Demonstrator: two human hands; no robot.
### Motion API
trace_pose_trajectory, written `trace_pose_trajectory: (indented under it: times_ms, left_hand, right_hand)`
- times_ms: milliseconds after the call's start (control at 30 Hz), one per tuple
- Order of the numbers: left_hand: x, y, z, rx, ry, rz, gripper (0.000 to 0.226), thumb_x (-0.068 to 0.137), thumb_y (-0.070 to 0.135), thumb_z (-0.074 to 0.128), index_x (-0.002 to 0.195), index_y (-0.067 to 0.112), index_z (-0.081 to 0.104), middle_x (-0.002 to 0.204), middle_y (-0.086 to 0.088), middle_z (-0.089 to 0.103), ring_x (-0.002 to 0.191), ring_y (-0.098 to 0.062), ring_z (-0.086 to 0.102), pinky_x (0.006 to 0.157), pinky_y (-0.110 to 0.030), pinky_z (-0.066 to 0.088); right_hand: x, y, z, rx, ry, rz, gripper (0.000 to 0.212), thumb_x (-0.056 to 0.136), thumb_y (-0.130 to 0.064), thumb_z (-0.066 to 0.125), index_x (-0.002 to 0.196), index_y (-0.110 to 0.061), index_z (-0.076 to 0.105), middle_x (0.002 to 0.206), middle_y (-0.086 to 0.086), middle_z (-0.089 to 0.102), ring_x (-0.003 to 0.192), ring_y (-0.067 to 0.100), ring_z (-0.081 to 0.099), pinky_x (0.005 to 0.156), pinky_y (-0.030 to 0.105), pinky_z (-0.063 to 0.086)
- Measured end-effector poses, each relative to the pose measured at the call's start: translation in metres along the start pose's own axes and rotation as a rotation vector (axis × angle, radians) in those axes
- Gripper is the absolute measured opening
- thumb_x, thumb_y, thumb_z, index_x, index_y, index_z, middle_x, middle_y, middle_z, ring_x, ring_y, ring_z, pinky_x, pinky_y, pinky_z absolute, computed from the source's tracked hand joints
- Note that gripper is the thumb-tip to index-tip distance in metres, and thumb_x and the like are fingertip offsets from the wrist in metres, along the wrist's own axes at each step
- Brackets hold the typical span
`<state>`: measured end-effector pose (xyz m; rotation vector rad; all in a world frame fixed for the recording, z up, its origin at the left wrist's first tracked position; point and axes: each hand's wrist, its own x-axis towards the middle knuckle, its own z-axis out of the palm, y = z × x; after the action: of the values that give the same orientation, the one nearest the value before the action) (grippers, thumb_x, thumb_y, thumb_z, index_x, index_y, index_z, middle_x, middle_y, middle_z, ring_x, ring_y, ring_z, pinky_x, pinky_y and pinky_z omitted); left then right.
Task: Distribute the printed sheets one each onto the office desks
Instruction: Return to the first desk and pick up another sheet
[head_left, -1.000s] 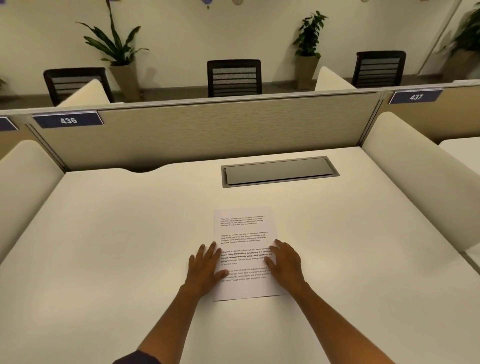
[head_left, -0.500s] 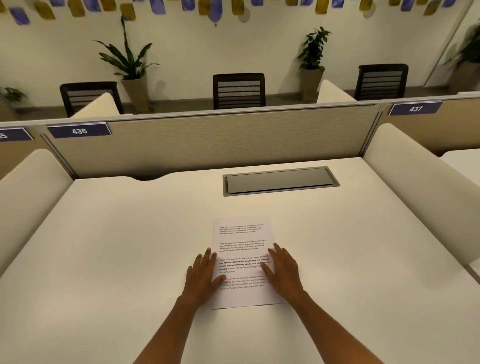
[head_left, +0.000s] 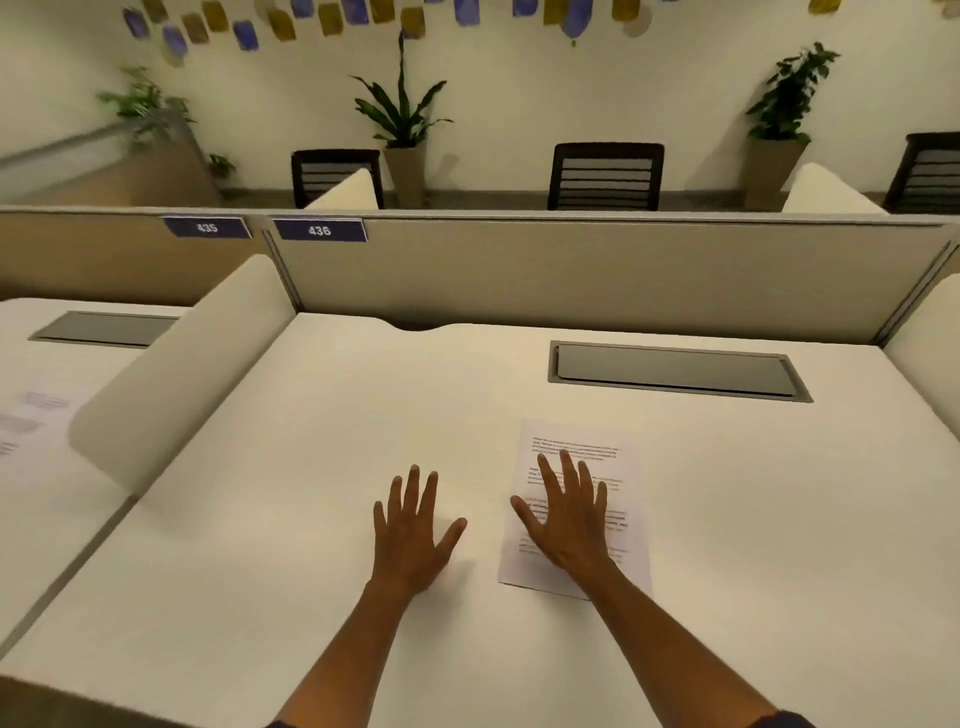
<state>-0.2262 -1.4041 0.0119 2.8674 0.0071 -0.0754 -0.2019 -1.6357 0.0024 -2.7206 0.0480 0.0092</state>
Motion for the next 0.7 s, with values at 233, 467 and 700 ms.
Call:
trace_pose_trajectory:
  times_ms: [233, 467, 700]
  left_hand:
    - [-0.059, -0.097, -0.033, -0.018, 0.088, -0.214, 0.083, 0.089, 0.071, 0.027, 0.154, 0.031, -0.006, 0.164, 0.001, -0.014, 0.152, -0.025, -0.01, 0.121, -0.054, 0.004]
    - [-0.144, -0.236, -0.071, -0.004, 0.133, -0.397, 0.085, 0.087, 0.075, 0.021, 0.153, 0.031, -0.01, 0.163, -0.001, -0.017, 0.151, -0.027, -0.013, 0.121, -0.056, 0.001]
    - [-0.22, -0.359, -0.118, 0.036, 0.185, -0.514, 0.084, 0.087, 0.074, 0.024, 0.154, 0.029, 0.0, 0.165, -0.003, -0.008, 0.152, -0.029, -0.007, 0.12, -0.058, 0.005]
  right_hand:
    - [-0.009, -0.123, 0.029, -0.047, -0.042, -0.235, 0.087, 0.08, -0.083, 0.018, 0.153, -0.037, 0.007, 0.165, 0.0, -0.002, 0.152, 0.027, -0.001, 0.12, 0.056, 0.002]
    - [-0.064, -0.271, 0.078, -0.047, -0.054, -0.387, 0.087, 0.079, -0.083, 0.017, 0.153, -0.038, 0.01, 0.165, 0.0, 0.003, 0.151, 0.027, 0.005, 0.12, 0.055, 0.007]
    - [-0.122, -0.403, 0.139, -0.033, -0.106, -0.521, 0.089, 0.076, -0.086, 0.012, 0.152, -0.041, 0.002, 0.164, -0.001, -0.007, 0.152, 0.027, -0.004, 0.119, 0.057, -0.002]
